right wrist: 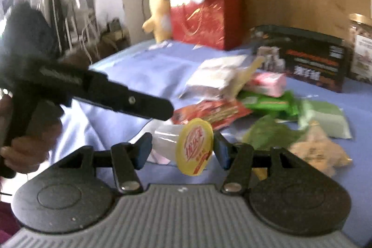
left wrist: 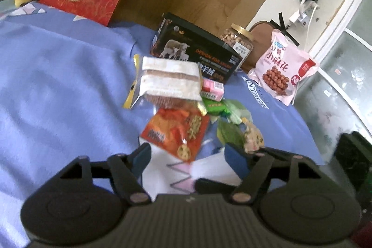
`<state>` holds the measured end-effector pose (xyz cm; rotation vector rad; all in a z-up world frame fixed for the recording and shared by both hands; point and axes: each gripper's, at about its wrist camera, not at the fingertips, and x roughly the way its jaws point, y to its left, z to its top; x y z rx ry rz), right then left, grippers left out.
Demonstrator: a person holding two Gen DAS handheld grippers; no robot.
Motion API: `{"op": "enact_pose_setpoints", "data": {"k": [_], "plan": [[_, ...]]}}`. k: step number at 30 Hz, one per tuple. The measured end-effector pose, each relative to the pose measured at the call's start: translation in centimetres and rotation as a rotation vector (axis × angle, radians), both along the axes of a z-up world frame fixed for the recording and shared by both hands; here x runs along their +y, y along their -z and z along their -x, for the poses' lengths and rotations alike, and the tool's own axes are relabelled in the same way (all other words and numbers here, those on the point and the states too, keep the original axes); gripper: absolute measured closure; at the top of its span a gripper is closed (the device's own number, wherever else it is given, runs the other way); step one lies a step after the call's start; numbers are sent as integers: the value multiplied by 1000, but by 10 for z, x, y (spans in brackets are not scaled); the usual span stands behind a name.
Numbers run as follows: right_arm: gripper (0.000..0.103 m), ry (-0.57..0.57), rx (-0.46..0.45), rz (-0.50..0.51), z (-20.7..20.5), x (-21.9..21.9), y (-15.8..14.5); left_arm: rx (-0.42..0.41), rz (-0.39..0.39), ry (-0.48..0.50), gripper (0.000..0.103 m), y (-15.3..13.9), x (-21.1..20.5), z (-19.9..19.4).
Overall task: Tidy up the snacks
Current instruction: 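Grasp the white jelly cup with yellow lid with the right gripper, then carry the jelly cup into the black box and open the right gripper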
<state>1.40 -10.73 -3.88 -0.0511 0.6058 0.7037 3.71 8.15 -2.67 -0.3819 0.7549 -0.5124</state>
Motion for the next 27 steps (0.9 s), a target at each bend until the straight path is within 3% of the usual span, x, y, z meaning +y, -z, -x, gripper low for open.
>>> {"op": "enact_pose_setpoints", "data": {"k": [3,6,11,12,14,16,21,27], "plan": [[43,2,-10,29,-3,5,2,17,26,23,30,6,2,4],[34,-1,-14,48,0,4,0,41,47,65,30,11,-4,3],[35,-8,-39,75,19,-1,6,38,41,130,30,15,-19,8],[37,-12,-42,77,19,0,7,31,39,133,33,17,-21,9],[53,-5,-53,85,19,3,8,15,35,132,39,18,-23,8],[54,12,-62,91,18,4,6,13,29,120,44,16,-24,4],[56,79,-123,66,14,0,-8,-114,37,158,44,-20,-30,-4],[58,165,-214,32,-27,-9,-37,-285,12,253,44,-70,-66,-44]]}}
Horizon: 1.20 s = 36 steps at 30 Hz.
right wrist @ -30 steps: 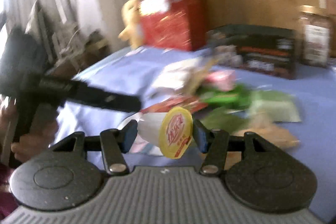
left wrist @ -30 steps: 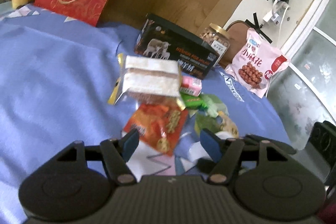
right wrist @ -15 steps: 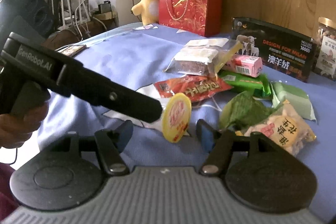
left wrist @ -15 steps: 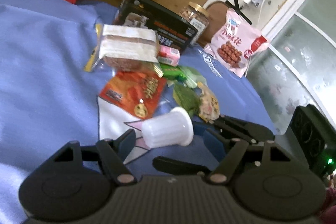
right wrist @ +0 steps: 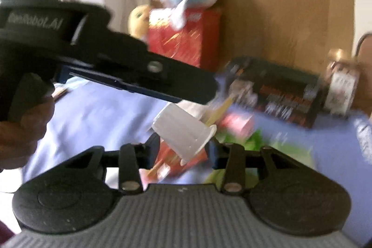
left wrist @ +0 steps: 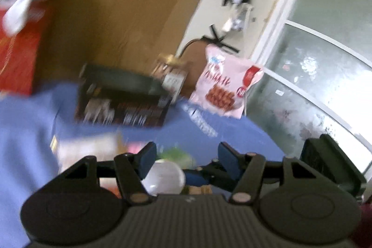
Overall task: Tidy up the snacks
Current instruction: 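Carry the jelly cup into the black box and open the right gripper, then grasp the white-labelled cake package with the left gripper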
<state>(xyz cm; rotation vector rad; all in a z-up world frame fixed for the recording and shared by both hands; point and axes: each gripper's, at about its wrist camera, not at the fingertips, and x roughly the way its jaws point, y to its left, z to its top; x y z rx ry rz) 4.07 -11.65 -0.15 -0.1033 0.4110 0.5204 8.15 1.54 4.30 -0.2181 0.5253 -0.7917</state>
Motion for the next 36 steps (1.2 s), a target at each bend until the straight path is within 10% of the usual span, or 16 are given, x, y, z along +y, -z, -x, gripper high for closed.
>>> {"op": "enact_pose_setpoints", "data": {"k": [16,26,36], "plan": [[58,312,54,-29,-174,-38,-17,14,29,-105,42,-6,-39,-169],[56,314,117,-241,-114,-94,-5,94,81,-180,38,15,27,-125],[55,13,257,-327,-46,-47,4,213,140,-371,32,51,101,-58]]}}
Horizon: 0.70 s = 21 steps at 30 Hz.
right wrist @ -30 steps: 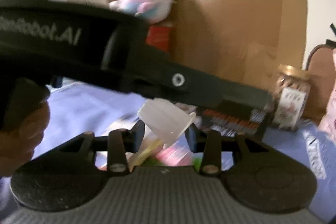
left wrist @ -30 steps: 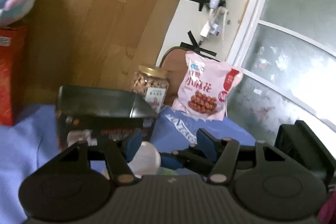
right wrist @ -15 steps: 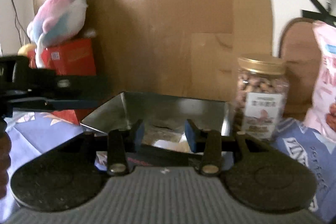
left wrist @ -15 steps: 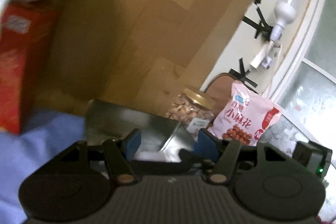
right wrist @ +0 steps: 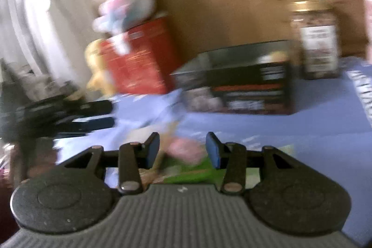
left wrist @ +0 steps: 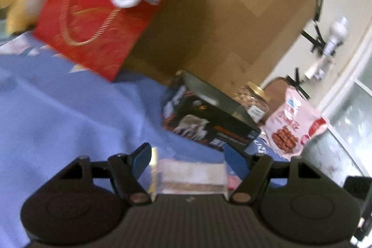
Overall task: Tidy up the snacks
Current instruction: 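Grasp the white-labelled cake package with the left gripper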
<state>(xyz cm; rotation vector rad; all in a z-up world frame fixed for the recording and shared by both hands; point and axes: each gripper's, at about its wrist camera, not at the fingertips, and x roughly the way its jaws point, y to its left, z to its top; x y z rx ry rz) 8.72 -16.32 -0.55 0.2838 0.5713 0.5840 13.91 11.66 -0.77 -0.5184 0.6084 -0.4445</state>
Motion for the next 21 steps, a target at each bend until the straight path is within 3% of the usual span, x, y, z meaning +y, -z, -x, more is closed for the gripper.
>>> {"op": "enact_pose_setpoints", "data": {"k": [3,8,10,14,21], "plan": [[56,-51,50,5,2,21,5,40,8,0,32,9,6,3],[57,-44,109,16,-11,40,20,100,1,66,28,29,-9,1],[58,-41,118,33,-13,47,22,130,4,91,33,38,-15,0],[75,-59,109,54,-8,57,20,81,-50,85,36,34,-20,14],[81,-73,67,34,7,57,11,29,-14,68,37,17,-7,40]]}}
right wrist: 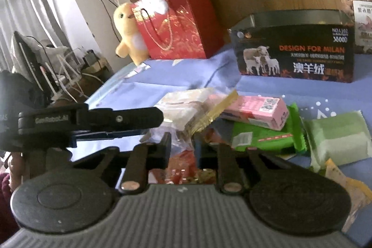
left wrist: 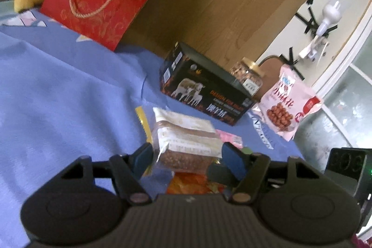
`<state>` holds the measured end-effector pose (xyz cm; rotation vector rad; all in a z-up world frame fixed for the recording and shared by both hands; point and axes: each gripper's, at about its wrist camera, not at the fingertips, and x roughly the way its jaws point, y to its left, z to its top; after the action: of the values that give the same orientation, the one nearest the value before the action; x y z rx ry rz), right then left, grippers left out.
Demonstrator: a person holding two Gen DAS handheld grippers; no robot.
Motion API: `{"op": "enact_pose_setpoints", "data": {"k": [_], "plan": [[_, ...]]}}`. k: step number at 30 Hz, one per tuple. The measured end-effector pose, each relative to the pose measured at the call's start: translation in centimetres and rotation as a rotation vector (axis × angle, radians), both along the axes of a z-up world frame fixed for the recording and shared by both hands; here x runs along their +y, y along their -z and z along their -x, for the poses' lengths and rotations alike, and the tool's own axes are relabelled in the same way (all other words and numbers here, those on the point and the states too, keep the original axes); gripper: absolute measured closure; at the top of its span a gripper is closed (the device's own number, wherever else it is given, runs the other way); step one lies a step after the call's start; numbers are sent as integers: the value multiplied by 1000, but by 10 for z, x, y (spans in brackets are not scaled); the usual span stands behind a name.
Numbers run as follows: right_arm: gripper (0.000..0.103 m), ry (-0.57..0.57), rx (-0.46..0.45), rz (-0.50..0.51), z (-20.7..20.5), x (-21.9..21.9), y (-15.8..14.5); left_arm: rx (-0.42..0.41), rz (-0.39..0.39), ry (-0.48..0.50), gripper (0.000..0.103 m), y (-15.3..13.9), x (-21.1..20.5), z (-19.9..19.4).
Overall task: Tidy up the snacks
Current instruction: 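Grasp the white-labelled cake package with the left gripper, then lower the cake package into the black box and open the left gripper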
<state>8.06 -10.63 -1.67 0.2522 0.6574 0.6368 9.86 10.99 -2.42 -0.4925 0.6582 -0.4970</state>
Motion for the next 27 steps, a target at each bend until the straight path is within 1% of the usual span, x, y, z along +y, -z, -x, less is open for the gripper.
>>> {"op": "enact_pose_setpoints", "data": {"k": [4,9,12,15,17,20,22,24,25,26,27], "plan": [[84,-9,-33,-9,6,3,-5,-17,-13,-6,37,-7,1,11],[84,31,-80,-34,1,-8,-20,-56,-33,15,37,-25,-11,1],[84,71,-133,-23,-6,-17,-33,-118,-59,49,37,-45,-27,-17],[84,124,-183,-13,-24,-31,-47,-201,-89,83,37,-66,-48,-40],[84,170,-204,-11,-42,-42,-52,-233,-92,103,37,-75,-64,-62],[84,241,-244,27,-74,-53,-54,-265,-100,122,37,-80,-88,-101],[81,285,-254,64,-98,-56,-51,-269,-110,120,37,-77,-104,-125],[79,302,-252,89,-117,-58,-47,-258,-147,74,35,-69,-119,-147],[72,318,-243,98,-122,-61,-46,-237,-170,63,34,-63,-123,-155],[68,339,-224,106,-123,-64,-44,-217,-165,56,35,-59,-123,-160],[67,339,-215,88,-120,-69,-43,-191,-143,55,35,-55,-119,-160]]}}
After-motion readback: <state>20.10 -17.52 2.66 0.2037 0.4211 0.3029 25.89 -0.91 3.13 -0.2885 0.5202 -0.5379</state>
